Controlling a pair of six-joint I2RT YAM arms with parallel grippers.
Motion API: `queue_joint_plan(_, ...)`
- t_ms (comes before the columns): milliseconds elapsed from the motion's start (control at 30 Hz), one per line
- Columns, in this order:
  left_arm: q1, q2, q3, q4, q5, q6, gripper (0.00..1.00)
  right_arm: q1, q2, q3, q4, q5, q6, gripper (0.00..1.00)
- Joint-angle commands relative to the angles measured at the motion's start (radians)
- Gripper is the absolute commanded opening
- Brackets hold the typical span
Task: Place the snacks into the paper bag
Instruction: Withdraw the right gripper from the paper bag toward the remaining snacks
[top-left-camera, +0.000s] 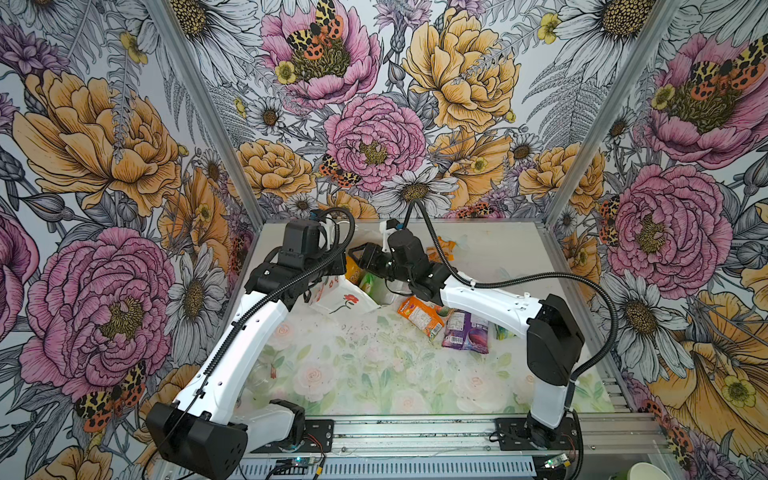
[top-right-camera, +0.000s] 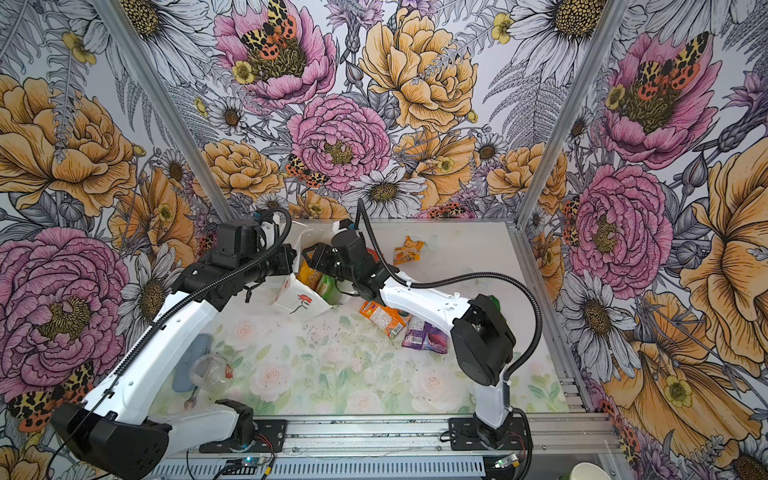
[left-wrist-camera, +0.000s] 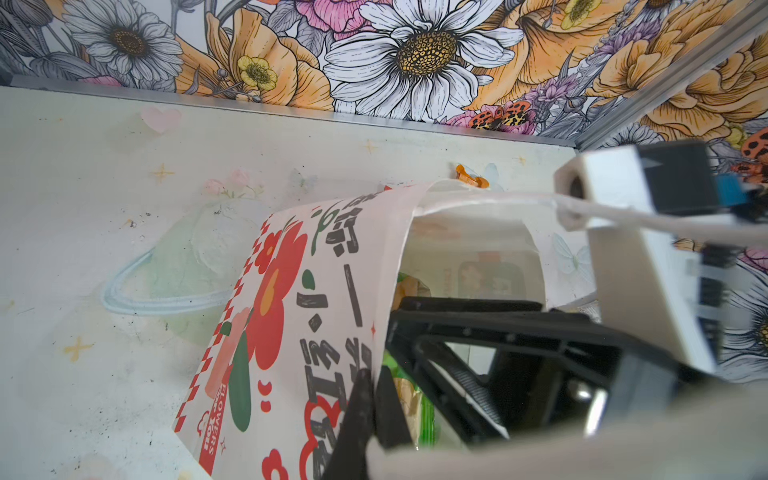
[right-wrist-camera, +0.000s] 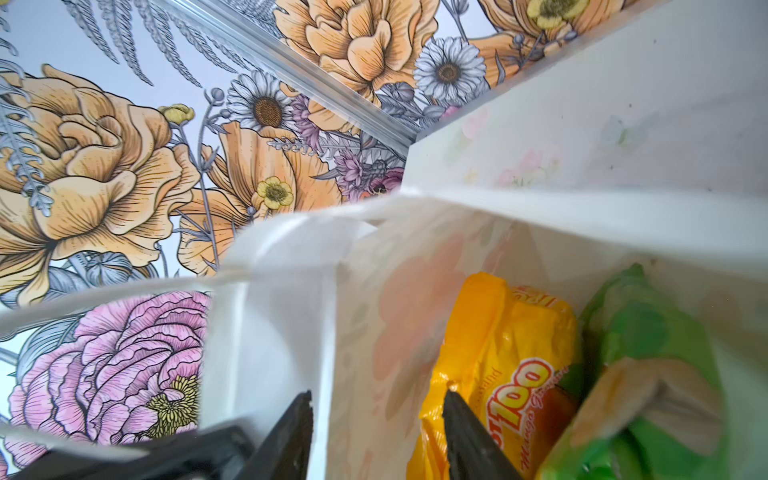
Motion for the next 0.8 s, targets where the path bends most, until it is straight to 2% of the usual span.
queue_joint_plan(0,0.035,0.008,-0.002,0.033,0.037,-0.026,0.00,-0.020,-0.078,0.042,-0.031,-0.036,-0.082,0.54)
queue_joint_plan(67,0.058,0.016,0.003,0.022,0.037,-0.024,0.00,-0.025,-0.095,0.045,-0.045,-0.060,-0.104,0.54)
queue_joint_plan(300,0.099,0.029,0.004,-0.005,0.016,-0.005,0.00,-0.140,-0.185,0.025,-0.146,-0.136,-0.195,0.54)
queue_joint_plan(367,0.107,0.033,-0.001,-0.013,0.018,-0.003,0.00,-0.195,-0.238,-0.028,-0.177,-0.137,-0.212,0.54)
queue_joint_plan(500,0.102,0.033,0.002,-0.038,-0.047,0.002,0.00,-0.291,-0.365,-0.160,-0.214,-0.092,-0.254,0.54)
queue_joint_plan(767,0.140,-0.017,-0.064,-0.026,-0.047,-0.006,0.00,-0.464,-0.534,-0.375,-0.359,-0.046,-0.303,0.53)
